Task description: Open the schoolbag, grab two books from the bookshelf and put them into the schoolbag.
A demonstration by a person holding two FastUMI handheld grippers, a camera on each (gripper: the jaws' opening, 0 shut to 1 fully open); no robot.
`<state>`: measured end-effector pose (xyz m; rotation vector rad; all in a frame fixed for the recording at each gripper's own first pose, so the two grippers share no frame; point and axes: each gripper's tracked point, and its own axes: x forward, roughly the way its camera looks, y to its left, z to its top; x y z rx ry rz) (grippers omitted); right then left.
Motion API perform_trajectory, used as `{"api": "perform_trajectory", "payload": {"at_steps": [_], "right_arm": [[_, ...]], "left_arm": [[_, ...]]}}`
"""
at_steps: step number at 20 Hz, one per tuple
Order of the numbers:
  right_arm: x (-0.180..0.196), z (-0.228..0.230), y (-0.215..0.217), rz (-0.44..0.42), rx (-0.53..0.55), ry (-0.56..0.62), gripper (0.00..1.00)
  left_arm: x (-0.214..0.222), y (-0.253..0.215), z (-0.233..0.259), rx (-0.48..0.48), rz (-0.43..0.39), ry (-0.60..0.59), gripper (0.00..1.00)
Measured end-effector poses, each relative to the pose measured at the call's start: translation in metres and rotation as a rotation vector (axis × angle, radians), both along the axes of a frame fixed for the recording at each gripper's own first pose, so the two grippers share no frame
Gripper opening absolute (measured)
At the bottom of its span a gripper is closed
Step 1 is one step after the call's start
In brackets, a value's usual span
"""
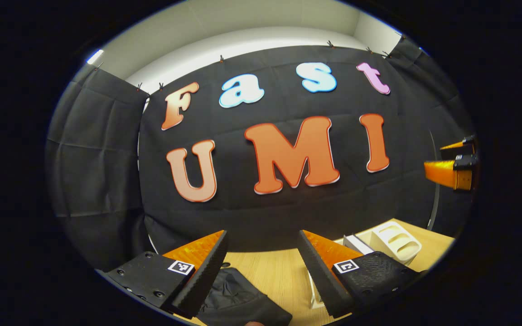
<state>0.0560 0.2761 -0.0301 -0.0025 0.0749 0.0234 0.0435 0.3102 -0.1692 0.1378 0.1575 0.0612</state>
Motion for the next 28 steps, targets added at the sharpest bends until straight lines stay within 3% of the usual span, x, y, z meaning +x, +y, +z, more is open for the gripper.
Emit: {"api": "perform_trajectory", "payload": {"at_steps": [3, 6, 18, 28], "right_arm": [[0.0, -0.004, -0.002, 0.011, -0.003, 0.004, 0.96], [0.0, -0.01, 0.003, 0.052, 0.015, 0.017, 0.96], [0.009, -0.047, -0.049, -0.025, 0.004, 0.089, 0.96], [0.013, -0.054, -0.064, -0.039, 0.006, 0.095, 0.96]], "left_arm": [[-0.006, 0.007, -0.044, 0.07, 0.004, 0.105, 0.96], [-0.017, -0.005, -0.089, 0.158, -0.042, 0.211, 0.96], [-0.091, -0.009, -0.243, 0.67, -0.176, 0.53, 0.96], [-0.145, 0.017, -0.332, 0.83, -0.231, 0.72, 0.96]]}}
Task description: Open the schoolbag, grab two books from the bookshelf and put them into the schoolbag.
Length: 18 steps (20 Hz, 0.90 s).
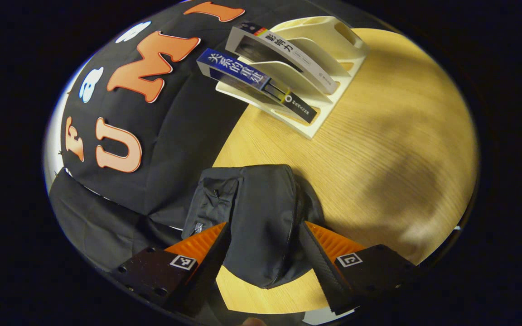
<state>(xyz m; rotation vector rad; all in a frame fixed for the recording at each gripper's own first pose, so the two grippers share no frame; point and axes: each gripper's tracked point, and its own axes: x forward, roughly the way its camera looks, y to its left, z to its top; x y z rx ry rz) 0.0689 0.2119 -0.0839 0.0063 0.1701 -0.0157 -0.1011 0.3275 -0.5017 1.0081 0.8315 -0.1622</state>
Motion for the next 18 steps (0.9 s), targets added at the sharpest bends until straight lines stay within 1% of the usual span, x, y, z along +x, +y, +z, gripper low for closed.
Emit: {"api": "perform_trajectory", "payload": {"at_steps": [3, 5, 8, 10, 11, 13, 15, 16, 17, 18], "right_arm": [[0.001, 0.001, 0.001, 0.002, 0.012, -0.003, 0.96], [0.0, 0.001, -0.001, -0.001, 0.012, -0.004, 0.96], [-0.001, 0.002, -0.001, 0.0, 0.004, -0.005, 0.96], [-0.003, 0.001, -0.004, -0.005, 0.004, -0.005, 0.96], [-0.003, 0.001, -0.003, -0.007, 0.009, -0.004, 0.96], [-0.006, 0.0, -0.002, 0.003, 0.021, 0.003, 0.96], [-0.005, 0.001, -0.002, 0.005, 0.022, -0.003, 0.96], [-0.005, 0.003, -0.001, 0.006, 0.021, -0.006, 0.96], [-0.005, 0.004, -0.001, 0.008, 0.021, -0.011, 0.96], [-0.006, 0.005, -0.002, 0.007, 0.021, -0.016, 0.96]], "left_arm": [[-0.002, 0.011, -0.011, 0.013, 0.031, 0.019, 0.96], [-0.001, 0.024, -0.01, 0.034, 0.078, 0.002, 0.96], [0.01, 0.035, 0.001, 0.078, 0.08, -0.049, 0.95], [0.016, 0.041, 0.008, 0.095, 0.098, -0.086, 0.95], [0.02, 0.043, 0.006, 0.103, 0.106, -0.09, 0.95], [0.026, 0.042, -0.003, 0.09, 0.106, -0.057, 0.95], [0.034, 0.044, -0.008, 0.085, 0.112, -0.025, 0.76], [0.04, 0.045, -0.004, 0.079, 0.107, -0.033, 0.75], [0.046, 0.047, 0.002, 0.066, 0.111, -0.04, 0.65], [0.048, 0.048, 0.006, 0.039, 0.111, -0.022, 0.43]]}}
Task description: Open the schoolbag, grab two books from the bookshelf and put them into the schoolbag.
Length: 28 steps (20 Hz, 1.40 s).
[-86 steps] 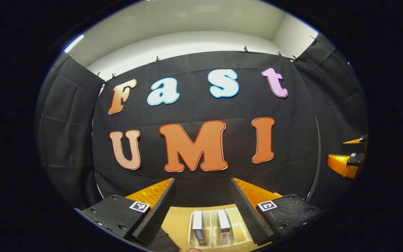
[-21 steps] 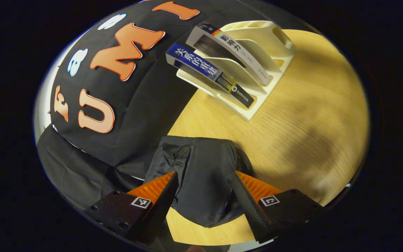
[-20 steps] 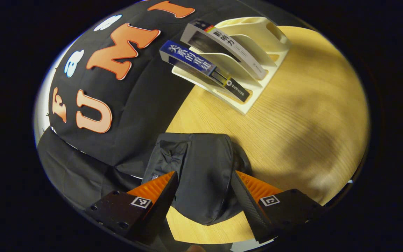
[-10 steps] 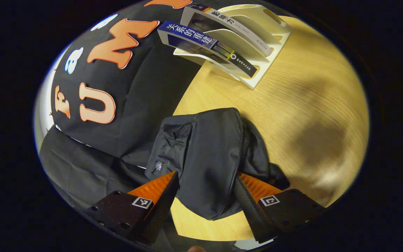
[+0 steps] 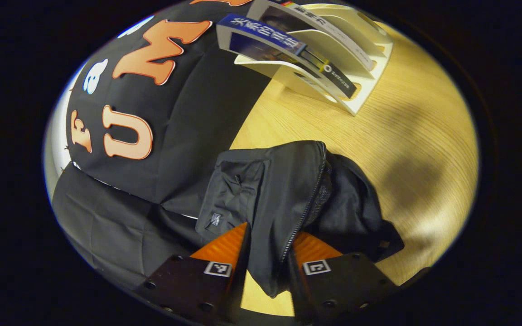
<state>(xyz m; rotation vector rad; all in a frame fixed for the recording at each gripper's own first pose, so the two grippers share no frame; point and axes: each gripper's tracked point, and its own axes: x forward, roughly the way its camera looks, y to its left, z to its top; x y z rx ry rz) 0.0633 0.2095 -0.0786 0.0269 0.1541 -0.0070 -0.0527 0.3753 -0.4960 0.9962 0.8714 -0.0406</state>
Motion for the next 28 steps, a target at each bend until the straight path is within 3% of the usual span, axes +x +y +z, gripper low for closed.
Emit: {"api": "perform_trajectory", "payload": {"at_steps": [1, 3, 4, 7, 9, 12, 17, 23, 28], "right_arm": [[0.0, 0.001, -0.001, 0.001, 0.001, -0.004, 0.96], [0.002, 0.0, -0.002, 0.003, 0.006, -0.012, 0.96], [0.002, -0.001, -0.002, 0.009, 0.009, -0.013, 0.96], [0.005, -0.009, -0.004, 0.018, 0.018, 0.003, 0.96], [0.01, -0.021, -0.001, 0.025, 0.046, 0.056, 0.96], [0.011, -0.032, 0.024, 0.097, 0.138, 0.131, 0.96], [0.011, -0.04, 0.062, 0.207, 0.091, 0.209, 0.96], [0.018, -0.042, 0.134, 0.286, 0.128, 0.339, 0.97], [0.038, -0.035, 0.194, 0.278, 0.152, 0.479, 0.97]], "left_arm": [[0.0, 0.0, 0.001, -0.028, 0.001, 0.042, 0.25], [0.004, 0.002, 0.01, -0.047, -0.008, 0.1, 0.2], [0.01, 0.003, 0.015, -0.057, -0.018, 0.114, 0.12], [0.013, 0.006, 0.028, -0.128, 0.004, 0.183, 0.07], [0.014, 0.008, 0.035, -0.152, 0.018, 0.262, 0.07], [0.028, 0.013, 0.052, -0.178, 0.029, 0.284, 0.07], [0.048, 0.02, 0.073, -0.237, 0.002, 0.361, 0.07], [0.07, 0.027, 0.085, -0.351, -0.123, 0.45, 0.07], [0.09, 0.042, 0.094, -0.465, -0.209, 0.534, 0.08]]}}
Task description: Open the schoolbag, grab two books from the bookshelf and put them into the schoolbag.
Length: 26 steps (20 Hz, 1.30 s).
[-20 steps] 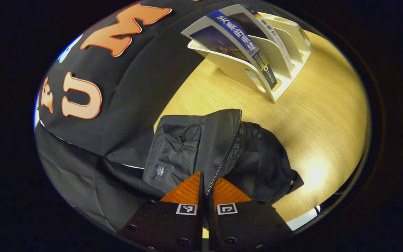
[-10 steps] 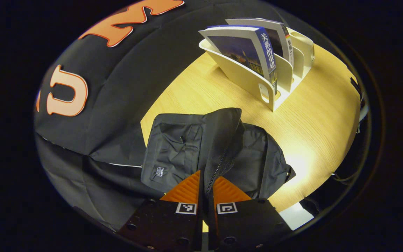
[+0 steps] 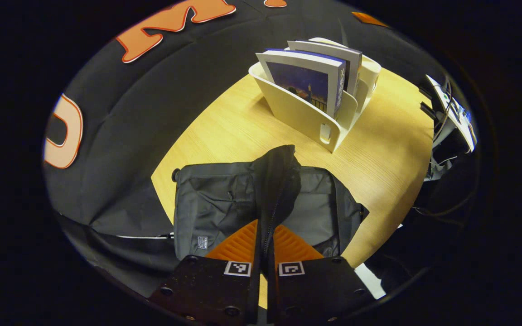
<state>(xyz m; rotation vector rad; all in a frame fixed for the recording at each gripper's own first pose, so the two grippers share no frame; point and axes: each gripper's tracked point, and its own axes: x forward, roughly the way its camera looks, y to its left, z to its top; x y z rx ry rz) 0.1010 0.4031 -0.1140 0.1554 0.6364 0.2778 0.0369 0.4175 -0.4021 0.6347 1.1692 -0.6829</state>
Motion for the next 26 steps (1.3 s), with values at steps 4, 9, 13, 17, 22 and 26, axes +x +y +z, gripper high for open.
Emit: {"api": "perform_trajectory", "payload": {"at_steps": [4, 9, 13, 17, 22, 26], "right_arm": [[0.014, 0.0, 0.035, -0.025, -0.064, 0.086, 0.97], [0.022, -0.011, 0.073, 0.009, -0.092, 0.258, 0.97], [0.03, -0.029, 0.09, 0.097, -0.135, 0.391, 0.97], [0.043, -0.064, 0.102, 0.15, -0.154, 0.532, 0.97], [0.053, -0.114, 0.109, 0.182, -0.149, 0.73, 0.96], [0.056, -0.139, 0.105, 0.176, -0.194, 0.787, 0.88]], "left_arm": [[0.016, 0.009, 0.016, -0.1, -0.033, 0.051, 0.08], [0.032, 0.013, 0.038, -0.166, -0.09, 0.066, 0.08], [0.039, 0.02, 0.048, -0.157, -0.088, 0.05, 0.08], [0.036, 0.018, 0.043, -0.154, -0.065, 0.068, 0.03], [0.035, 0.018, 0.042, -0.133, -0.049, 0.087, 0.03], [0.037, 0.017, 0.04, -0.121, -0.027, 0.1, 0.03]]}}
